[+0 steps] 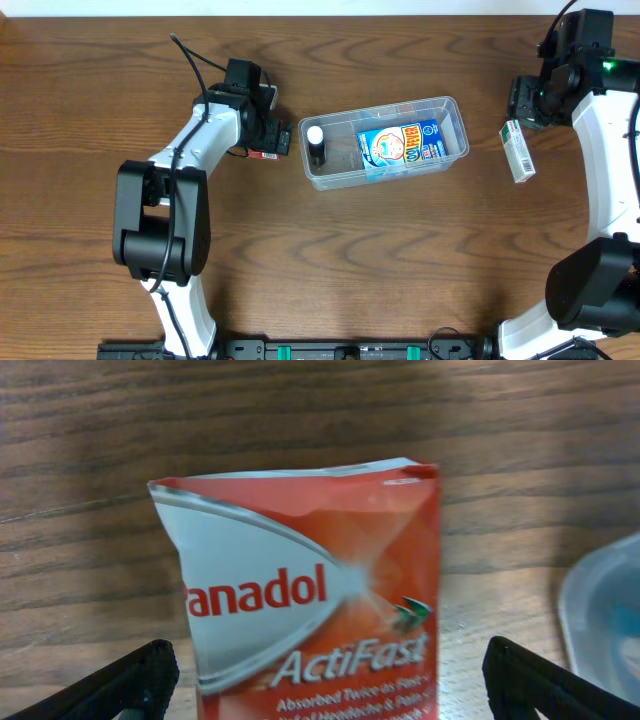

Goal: Pack container
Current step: 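Raise the right gripper and move it over the white Panadol box, then carry the red Panadol box with the left gripper over the container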

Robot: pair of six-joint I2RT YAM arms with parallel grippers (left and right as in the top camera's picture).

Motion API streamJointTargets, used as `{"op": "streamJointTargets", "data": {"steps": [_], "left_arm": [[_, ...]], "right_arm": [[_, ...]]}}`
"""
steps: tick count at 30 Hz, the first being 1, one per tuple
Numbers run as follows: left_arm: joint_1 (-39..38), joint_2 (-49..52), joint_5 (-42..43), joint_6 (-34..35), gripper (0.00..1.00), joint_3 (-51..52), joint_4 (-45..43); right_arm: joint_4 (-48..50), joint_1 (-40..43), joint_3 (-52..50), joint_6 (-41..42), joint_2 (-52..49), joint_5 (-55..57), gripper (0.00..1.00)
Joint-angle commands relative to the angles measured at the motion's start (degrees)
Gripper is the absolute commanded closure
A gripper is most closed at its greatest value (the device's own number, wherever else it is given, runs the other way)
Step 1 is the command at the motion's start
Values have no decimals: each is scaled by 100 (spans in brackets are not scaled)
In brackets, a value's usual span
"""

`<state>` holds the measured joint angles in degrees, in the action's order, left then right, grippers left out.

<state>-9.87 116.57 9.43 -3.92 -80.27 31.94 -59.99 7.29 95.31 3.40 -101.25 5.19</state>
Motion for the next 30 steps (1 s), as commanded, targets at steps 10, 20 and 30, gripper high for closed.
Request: {"op": "streamJointTargets", "data": {"steps": [10, 20, 30], "left_arm": [[17, 120, -267, -52, 26, 35, -122], [20, 59, -289, -28, 32, 20, -52], [17, -721, -931, 389, 32, -125, 437]], "right_arm": [[-7, 31, -59, -48, -11, 39, 30], [-24, 31, -59, -48, -11, 39, 29], [-28, 31, -59, -46, -11, 39, 29]]}}
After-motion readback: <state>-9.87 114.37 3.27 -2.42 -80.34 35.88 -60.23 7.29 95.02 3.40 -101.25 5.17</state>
